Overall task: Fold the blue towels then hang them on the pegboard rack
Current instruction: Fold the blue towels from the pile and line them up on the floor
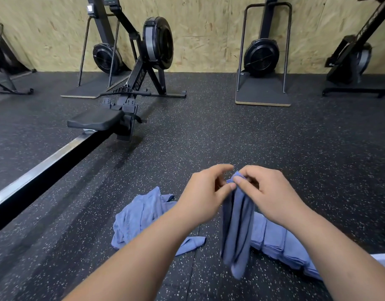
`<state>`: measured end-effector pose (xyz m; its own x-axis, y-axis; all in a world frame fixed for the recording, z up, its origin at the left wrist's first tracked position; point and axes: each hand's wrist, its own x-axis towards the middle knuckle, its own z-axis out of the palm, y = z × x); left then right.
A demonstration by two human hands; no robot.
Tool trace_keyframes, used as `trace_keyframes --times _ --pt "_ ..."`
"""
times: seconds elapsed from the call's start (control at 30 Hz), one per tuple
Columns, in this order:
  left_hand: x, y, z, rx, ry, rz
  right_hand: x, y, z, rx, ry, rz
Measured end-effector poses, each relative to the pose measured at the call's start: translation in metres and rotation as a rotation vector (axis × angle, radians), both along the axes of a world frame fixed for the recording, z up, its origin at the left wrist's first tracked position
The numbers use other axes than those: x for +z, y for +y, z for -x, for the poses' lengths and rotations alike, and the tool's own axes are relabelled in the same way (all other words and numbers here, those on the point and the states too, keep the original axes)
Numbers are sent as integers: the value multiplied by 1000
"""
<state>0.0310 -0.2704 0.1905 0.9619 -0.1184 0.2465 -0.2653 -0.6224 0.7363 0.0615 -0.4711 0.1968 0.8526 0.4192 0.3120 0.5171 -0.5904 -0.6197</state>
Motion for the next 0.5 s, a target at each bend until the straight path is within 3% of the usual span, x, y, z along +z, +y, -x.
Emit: trace_keyframes --times 0.3,0.5 --pt "1 6 -1 -8 12 -35 -2 -9 -4 77 -8 63" --pt "6 5 2 12 -62 -42 -6 -11 -3 -153 -62 336"
